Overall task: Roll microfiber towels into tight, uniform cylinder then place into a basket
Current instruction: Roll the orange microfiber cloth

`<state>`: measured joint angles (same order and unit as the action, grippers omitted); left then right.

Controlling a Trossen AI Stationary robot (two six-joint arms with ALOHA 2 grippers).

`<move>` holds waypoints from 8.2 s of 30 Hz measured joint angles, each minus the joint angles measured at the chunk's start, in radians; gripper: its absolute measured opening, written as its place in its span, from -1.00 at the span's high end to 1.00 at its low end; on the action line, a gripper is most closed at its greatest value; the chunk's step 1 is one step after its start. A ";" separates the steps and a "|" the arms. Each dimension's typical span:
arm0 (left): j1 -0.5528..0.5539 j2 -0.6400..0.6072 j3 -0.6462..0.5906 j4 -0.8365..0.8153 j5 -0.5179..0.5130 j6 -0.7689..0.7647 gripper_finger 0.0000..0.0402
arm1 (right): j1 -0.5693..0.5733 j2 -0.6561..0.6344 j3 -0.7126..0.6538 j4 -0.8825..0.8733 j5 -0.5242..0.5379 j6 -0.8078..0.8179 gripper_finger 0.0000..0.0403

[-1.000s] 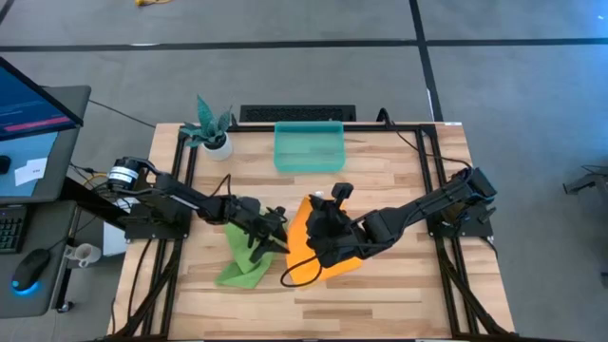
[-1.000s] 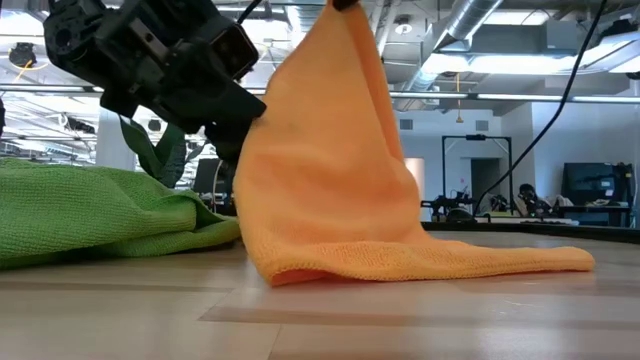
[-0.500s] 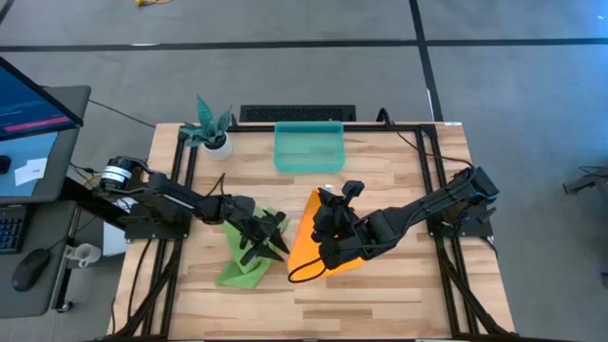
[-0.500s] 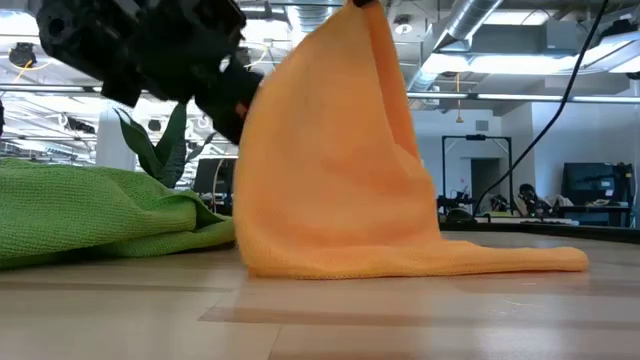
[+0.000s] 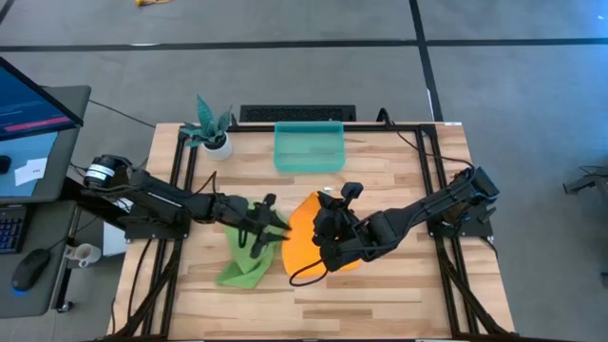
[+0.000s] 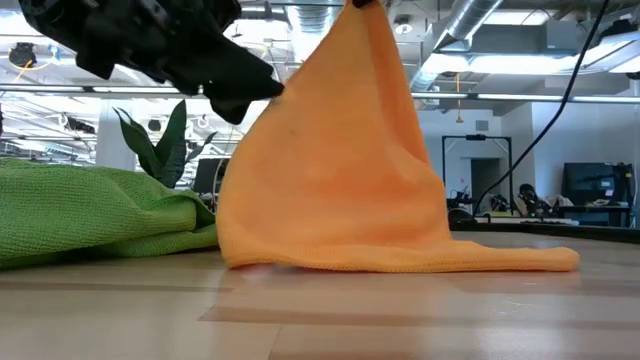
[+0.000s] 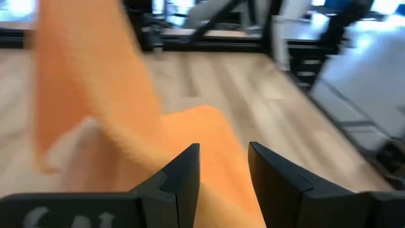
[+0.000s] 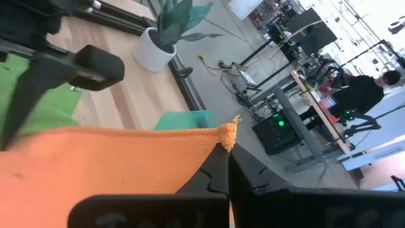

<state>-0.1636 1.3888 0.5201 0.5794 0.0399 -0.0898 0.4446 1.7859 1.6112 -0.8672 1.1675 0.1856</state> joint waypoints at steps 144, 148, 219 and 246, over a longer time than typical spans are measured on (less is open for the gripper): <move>-0.061 0.060 0.042 -0.226 0.200 0.003 0.38 | 0.057 -0.058 0.094 0.270 0.079 -0.336 0.94; -0.061 0.060 0.042 -0.232 0.125 0.003 0.39 | 0.059 -0.058 0.094 0.270 0.079 -0.336 0.94; -0.012 0.075 1.054 -1.552 -0.606 0.294 1.00 | 0.241 -0.180 0.085 -0.703 -0.092 0.750 0.94; 0.170 0.173 1.136 -1.582 -0.371 0.270 1.00 | 0.073 -0.380 -0.179 -0.704 -0.116 0.629 0.94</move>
<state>0.0066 1.5621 1.6557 -1.0024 -0.3308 0.1805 0.5180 1.4063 1.4317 -1.5714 1.0516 0.8144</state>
